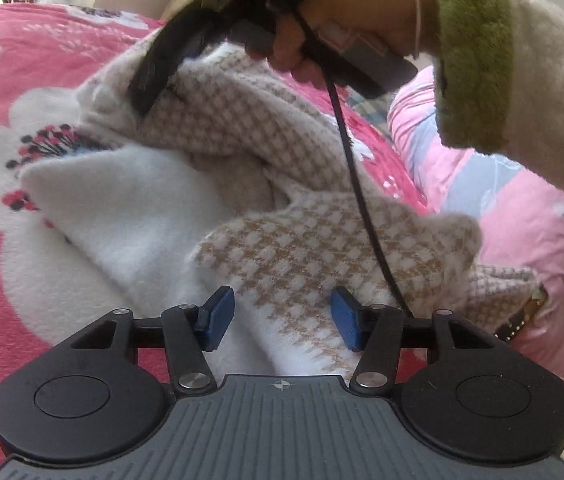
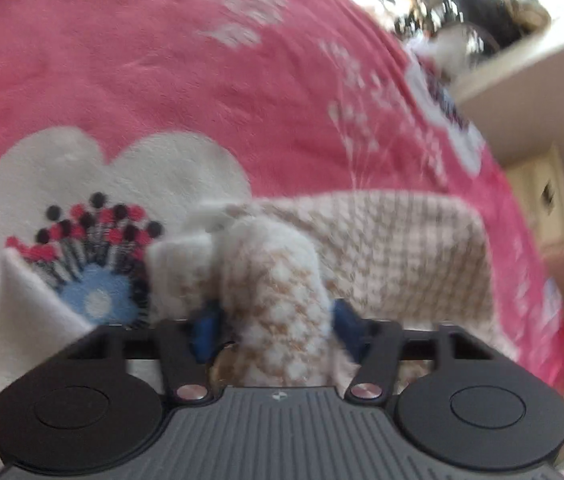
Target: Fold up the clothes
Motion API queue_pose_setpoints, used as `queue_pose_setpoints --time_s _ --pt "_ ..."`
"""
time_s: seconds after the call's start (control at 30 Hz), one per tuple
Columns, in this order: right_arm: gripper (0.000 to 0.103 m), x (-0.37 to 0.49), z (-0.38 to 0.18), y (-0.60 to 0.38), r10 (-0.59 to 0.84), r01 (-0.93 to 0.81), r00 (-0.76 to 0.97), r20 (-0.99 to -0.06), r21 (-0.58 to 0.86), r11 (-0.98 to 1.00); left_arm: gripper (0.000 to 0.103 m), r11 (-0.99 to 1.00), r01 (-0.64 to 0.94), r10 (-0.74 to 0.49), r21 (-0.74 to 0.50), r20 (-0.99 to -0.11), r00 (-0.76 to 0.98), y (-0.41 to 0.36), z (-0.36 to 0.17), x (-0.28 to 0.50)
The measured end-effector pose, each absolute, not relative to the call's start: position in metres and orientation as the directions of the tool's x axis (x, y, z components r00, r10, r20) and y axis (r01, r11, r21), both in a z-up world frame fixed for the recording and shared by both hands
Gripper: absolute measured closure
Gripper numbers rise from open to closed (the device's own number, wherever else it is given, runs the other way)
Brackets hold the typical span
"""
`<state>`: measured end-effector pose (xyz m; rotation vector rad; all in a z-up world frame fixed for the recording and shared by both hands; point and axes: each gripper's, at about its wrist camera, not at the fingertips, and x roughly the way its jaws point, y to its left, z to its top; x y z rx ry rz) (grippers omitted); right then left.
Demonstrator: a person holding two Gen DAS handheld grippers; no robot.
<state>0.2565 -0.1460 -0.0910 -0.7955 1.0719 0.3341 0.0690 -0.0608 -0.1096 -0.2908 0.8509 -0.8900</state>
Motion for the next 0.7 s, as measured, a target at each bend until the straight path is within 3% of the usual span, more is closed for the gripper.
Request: queue_pose_setpoints --time_s 0.03,0.1,0.2,0.4,0.5,0.57,0.63,0.7 --pt "0.075 0.259 -0.082 -0.153 -0.107 -0.574 0.475 -0.873 -0.400 0.715 0.063 0.605 0.574 -0.788 -0.552 -0.515 0.337 -0.062 -0.110 0.067" --pt "0.079 0.267 -0.057 -0.173 -0.062 -0.483 0.510 -0.858 -0.345 0.805 0.087 0.575 0.604 -0.810 -0.551 -0.485 0.329 -0.065 -0.108 0.061" --pt "0.081 0.271 -0.002 -0.216 -0.007 -0.325 0.610 -0.792 -0.258 0.910 0.102 0.564 0.664 -0.814 -0.491 -0.466 0.346 -0.069 -0.100 0.046" --pt "0.082 0.229 0.119 -0.337 0.007 0.021 0.814 -0.581 0.041 0.999 0.103 0.554 0.718 -0.814 -0.422 -0.454 0.361 -0.058 -0.084 0.035" --pt "0.082 0.180 0.134 -0.404 -0.089 0.192 0.845 -0.527 0.145 0.971 0.103 0.556 0.718 -0.811 -0.419 -0.465 0.356 -0.053 -0.081 0.028" --pt "0.081 0.148 0.122 -0.448 -0.180 0.321 0.827 -0.533 0.185 0.929 0.103 0.551 0.718 -0.811 -0.426 -0.477 0.339 -0.058 -0.082 0.027" --pt "0.076 0.123 0.095 -0.485 -0.269 0.443 0.755 -0.598 0.162 0.882 0.103 0.543 0.712 -0.812 -0.445 -0.494 0.310 -0.062 -0.084 0.025" --pt "0.062 0.105 0.067 -0.512 -0.337 0.531 0.641 -0.689 0.080 0.844 0.103 0.544 0.700 -0.807 -0.462 -0.515 0.287 -0.066 -0.087 0.022"
